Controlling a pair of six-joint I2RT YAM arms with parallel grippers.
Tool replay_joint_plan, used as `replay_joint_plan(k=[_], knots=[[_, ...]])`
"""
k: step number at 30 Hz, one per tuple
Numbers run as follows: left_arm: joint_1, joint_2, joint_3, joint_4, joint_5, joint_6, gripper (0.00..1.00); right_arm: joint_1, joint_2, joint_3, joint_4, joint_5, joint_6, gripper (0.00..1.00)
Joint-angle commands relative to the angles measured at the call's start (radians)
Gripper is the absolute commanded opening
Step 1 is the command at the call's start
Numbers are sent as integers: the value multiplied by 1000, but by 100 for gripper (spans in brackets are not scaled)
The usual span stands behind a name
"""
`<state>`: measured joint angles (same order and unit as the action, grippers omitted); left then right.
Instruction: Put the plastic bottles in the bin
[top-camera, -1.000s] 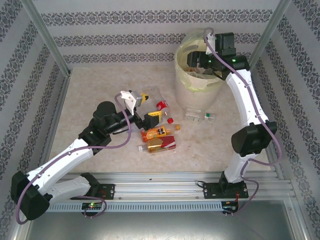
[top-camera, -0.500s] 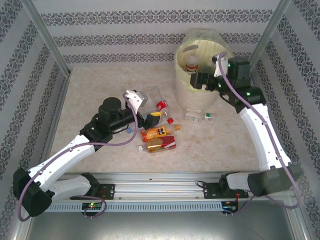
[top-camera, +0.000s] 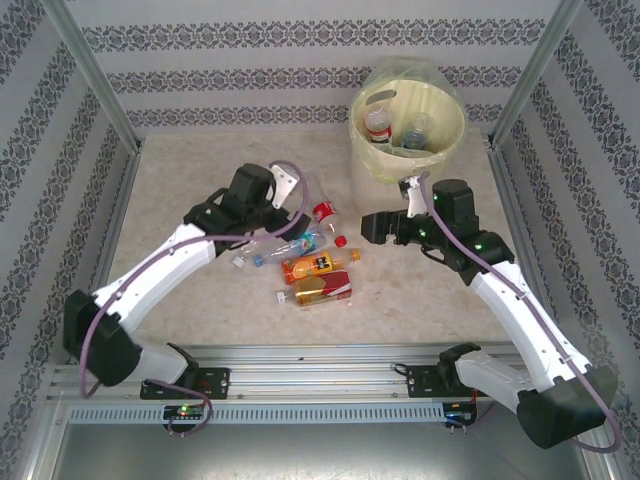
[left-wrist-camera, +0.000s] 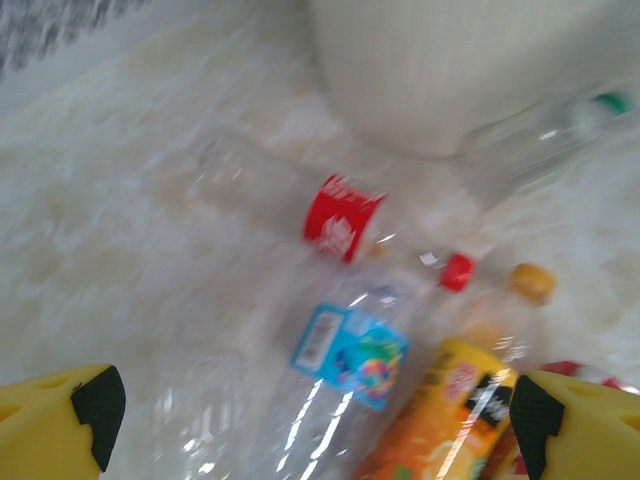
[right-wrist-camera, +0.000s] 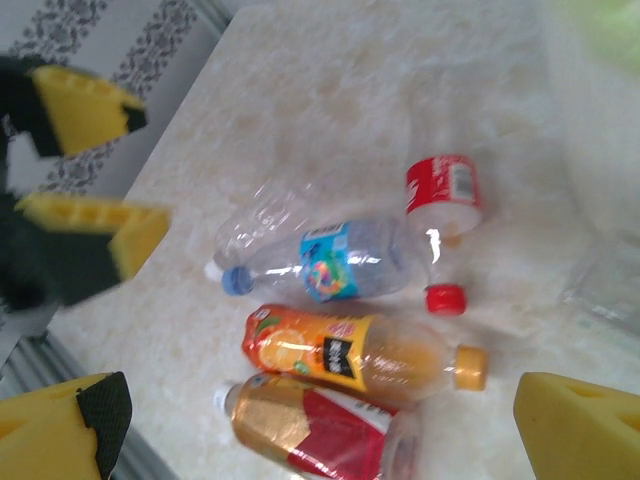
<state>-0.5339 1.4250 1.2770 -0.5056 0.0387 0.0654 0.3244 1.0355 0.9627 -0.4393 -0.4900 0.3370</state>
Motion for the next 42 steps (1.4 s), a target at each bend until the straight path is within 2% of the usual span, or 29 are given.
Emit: replay_joint_plan(k=[1, 4, 15, 33, 42], knots=[[91, 99, 102, -257, -37, -54, 100, 22, -7, -62, 92, -57, 34, 98], [158, 193, 151, -330, 33, -38, 100, 31, 3, -94, 105, -60, 32, 98], [253, 388, 177, -369, 102, -33, 97, 34, 24, -102, 108, -59, 22, 98], [271, 496, 166, -450, 26, -133, 86, 36, 16, -129, 109, -41, 28, 98], [278, 527, 166, -463, 65, -155, 81, 35, 2, -140, 111, -36, 34, 98]])
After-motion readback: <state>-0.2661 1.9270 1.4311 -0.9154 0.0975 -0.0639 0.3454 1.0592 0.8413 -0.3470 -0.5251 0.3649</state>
